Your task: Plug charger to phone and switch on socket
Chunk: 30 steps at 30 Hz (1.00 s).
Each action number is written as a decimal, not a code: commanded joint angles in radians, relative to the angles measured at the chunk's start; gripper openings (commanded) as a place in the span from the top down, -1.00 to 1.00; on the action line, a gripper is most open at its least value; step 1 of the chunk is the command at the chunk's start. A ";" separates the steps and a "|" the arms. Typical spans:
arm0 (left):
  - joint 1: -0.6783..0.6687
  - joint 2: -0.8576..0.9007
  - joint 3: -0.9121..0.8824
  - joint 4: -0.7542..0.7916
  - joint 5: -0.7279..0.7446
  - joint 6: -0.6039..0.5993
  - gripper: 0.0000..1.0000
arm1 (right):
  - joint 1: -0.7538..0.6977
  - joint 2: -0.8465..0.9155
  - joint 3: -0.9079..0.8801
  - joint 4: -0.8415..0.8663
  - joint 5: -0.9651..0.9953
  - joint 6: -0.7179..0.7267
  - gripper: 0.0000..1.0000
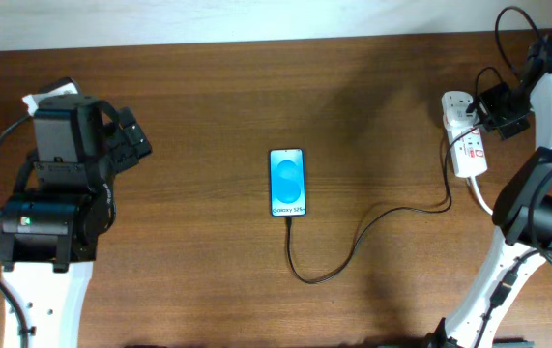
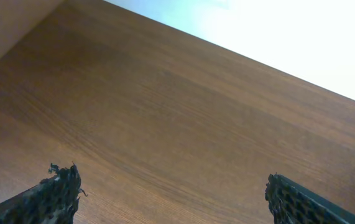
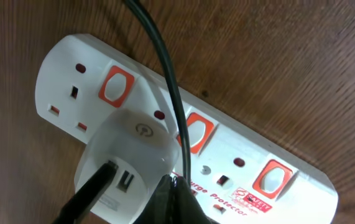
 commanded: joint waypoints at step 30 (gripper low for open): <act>0.000 -0.005 0.001 -0.059 -0.010 0.011 -0.99 | 0.004 0.171 -0.006 -0.099 0.021 -0.083 0.92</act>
